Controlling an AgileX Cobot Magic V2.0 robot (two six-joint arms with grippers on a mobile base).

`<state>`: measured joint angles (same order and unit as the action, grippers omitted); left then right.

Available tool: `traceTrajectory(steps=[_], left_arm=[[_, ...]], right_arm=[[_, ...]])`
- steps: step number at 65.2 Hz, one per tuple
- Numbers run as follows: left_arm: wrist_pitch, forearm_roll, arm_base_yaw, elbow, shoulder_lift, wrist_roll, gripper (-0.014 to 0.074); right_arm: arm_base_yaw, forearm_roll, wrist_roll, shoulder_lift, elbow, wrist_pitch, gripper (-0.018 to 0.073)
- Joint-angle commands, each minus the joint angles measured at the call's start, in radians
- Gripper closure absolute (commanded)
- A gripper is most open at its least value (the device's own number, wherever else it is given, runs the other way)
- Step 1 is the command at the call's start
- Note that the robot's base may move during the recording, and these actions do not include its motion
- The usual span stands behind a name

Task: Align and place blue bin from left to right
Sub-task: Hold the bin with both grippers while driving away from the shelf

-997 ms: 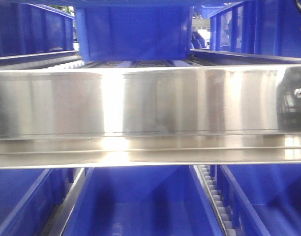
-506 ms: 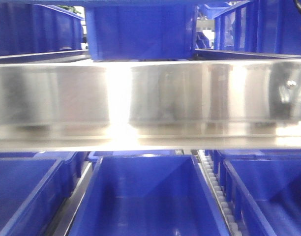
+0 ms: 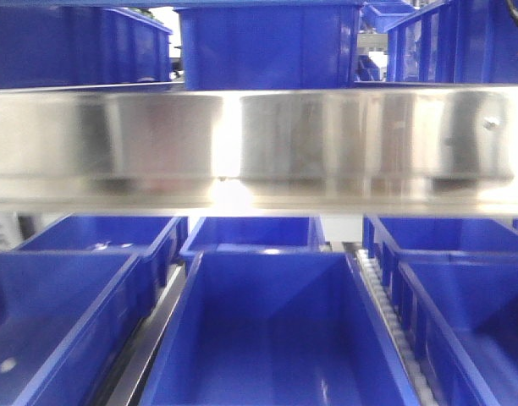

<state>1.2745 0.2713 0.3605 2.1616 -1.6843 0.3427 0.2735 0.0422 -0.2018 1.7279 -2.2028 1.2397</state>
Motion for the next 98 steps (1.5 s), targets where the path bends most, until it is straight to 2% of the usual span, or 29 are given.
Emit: traceTrajectory(steps=[1, 28, 98], left_arm=[[-0.062, 0.028, 0.001, 0.016, 0.024, -0.001, 0.0605], [-0.062, 0.028, 0.001, 0.016, 0.024, -0.001, 0.0605], [-0.062, 0.028, 0.001, 0.016, 0.024, -0.001, 0.0605]], right_arm=[[0.001, 0.026, 0.027, -0.024, -0.020, -0.113, 0.0640], [0.001, 0.026, 0.027, -0.024, -0.020, -0.183, 0.0640], [0.001, 0.026, 0.027, -0.024, -0.020, -0.186, 0.0640]])
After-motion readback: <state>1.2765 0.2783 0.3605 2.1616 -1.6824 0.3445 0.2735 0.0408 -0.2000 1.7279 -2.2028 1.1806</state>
